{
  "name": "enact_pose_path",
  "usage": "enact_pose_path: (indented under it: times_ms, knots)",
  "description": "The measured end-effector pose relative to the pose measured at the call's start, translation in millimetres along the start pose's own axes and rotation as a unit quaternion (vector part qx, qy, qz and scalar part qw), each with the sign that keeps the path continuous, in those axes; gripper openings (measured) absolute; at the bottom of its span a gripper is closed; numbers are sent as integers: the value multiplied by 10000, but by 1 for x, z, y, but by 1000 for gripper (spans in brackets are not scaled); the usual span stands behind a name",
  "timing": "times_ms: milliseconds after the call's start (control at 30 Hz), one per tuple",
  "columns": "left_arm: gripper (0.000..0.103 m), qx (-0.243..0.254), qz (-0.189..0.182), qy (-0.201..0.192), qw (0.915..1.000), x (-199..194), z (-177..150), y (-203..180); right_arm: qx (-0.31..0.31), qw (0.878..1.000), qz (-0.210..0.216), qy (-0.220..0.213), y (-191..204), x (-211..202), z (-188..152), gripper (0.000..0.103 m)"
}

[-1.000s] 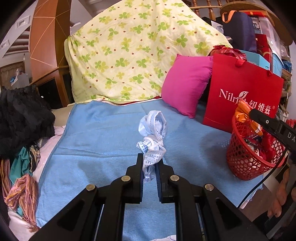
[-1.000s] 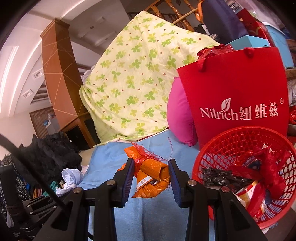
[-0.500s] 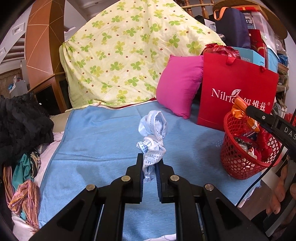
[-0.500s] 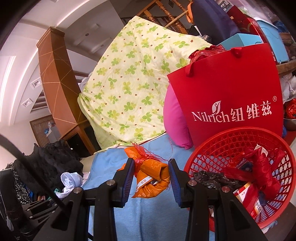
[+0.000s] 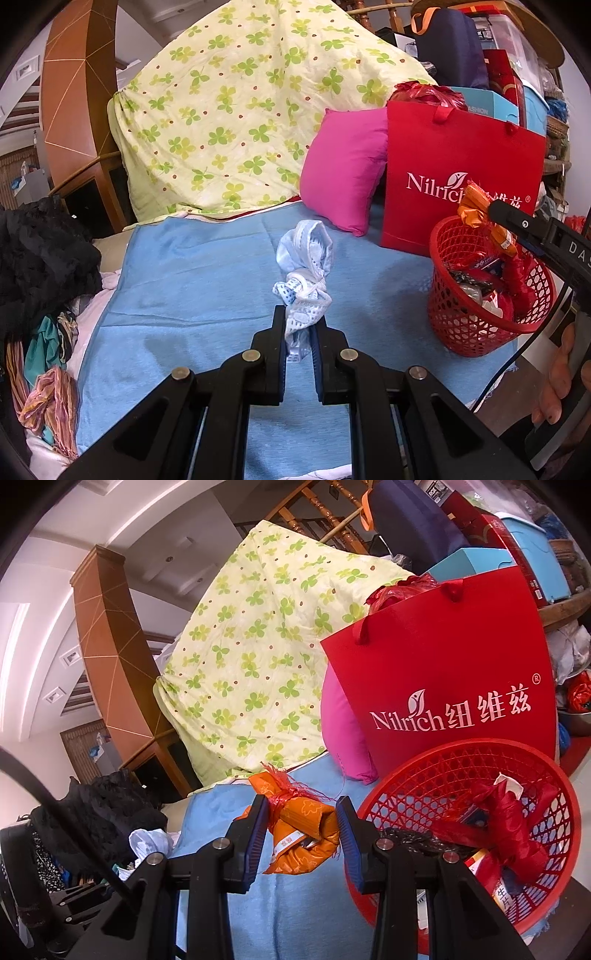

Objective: Collect trash
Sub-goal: 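Carry the white and orange wrappers toward the red mesh basket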

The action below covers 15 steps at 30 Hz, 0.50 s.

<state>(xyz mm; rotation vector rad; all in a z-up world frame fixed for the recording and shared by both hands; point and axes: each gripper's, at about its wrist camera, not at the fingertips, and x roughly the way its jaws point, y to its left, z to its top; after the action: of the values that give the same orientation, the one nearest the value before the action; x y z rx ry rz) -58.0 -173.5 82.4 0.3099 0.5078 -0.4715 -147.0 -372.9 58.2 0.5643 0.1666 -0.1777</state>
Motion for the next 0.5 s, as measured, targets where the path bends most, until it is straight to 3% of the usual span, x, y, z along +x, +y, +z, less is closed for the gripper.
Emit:
enact_pose_path:
  times_ms: [500]
  knots:
    - [13,174,-101,17,9998,1,3,-25,137,9998,-78,-125,-15,-15,4,41]
